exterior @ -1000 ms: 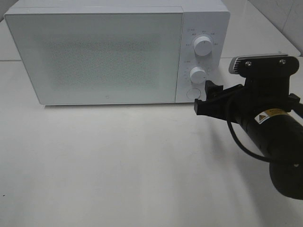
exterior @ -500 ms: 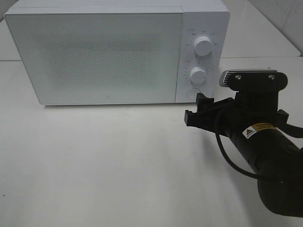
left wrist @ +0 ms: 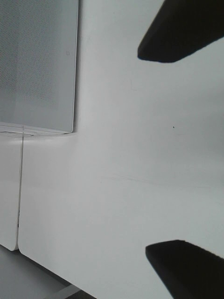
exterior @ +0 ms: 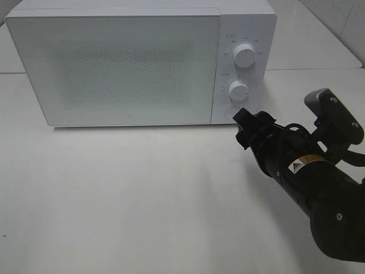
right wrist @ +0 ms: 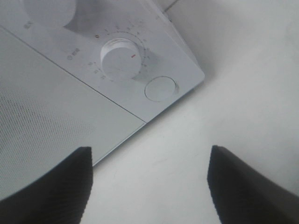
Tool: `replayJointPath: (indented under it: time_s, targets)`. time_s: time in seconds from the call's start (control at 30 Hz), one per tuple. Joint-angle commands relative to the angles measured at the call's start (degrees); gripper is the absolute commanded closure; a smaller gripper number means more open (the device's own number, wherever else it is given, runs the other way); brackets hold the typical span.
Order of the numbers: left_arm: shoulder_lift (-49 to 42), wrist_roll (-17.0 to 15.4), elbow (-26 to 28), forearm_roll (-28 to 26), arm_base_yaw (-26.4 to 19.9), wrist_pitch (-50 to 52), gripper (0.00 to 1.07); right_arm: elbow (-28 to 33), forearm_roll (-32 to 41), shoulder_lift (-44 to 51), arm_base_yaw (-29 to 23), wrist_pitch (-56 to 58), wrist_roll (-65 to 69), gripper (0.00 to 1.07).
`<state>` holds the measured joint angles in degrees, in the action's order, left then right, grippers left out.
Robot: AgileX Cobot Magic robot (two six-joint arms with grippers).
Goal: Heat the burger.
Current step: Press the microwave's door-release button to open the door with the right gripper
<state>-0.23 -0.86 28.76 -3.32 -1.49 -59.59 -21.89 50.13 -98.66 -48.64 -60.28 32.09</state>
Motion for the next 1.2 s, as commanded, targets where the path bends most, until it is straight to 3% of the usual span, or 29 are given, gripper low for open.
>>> replayJointPath:
  time_s: [0.03,0.33,0.4,0.43,0.5,0.67,1.07,1.2]
  targets:
    - [-1.2,-0.3,-0.2,-0.1,-0.1,0.2,0.09,-0.3,-0.3,-0.1,-0.2,1.7,17.1,0.45]
    - [-1.2,-0.3,-0.2,-0.1,-0.1,0.2,0.09,-0.3,-0.3,-0.1,-0.2,2.5,37.4,0.64]
    - [-1.2,-0.3,-0.2,-0.1,-0.1,0.2,0.09,-0.3,-0.3,-0.1,-0.2,2.5,43.7,0.79]
    - [-1.2,-0.3,-0.2,-0.1,-0.1,0.2,0.09,-0.3,-0.3,-0.1,-0.2,2.5,43.7,0.79]
    - [-1.2,-0.3,-0.2,-0.1,-0.1,0.2,0.09,-0.3,-0.3,-0.1,-0.2,2.5,46.0,0.92]
    - [-1.2,-0.3,-0.2,-0.1,-0.1,0.2,0.09,-0.3,-0.3,-0.1,-0.1,2.5,45.8,1.07]
    - [-1.2,-0.3,-0.2,-0.1,-0.1,0.2,0.09,-0.7,-0.8,-3.2,0.9,2.2,45.0,1.07]
    - [-1.2,-0.3,-0.2,-0.1,-0.1,0.2,0.09,-2.5,-6.0,-6.0,3.0,2.1,47.7,1.07]
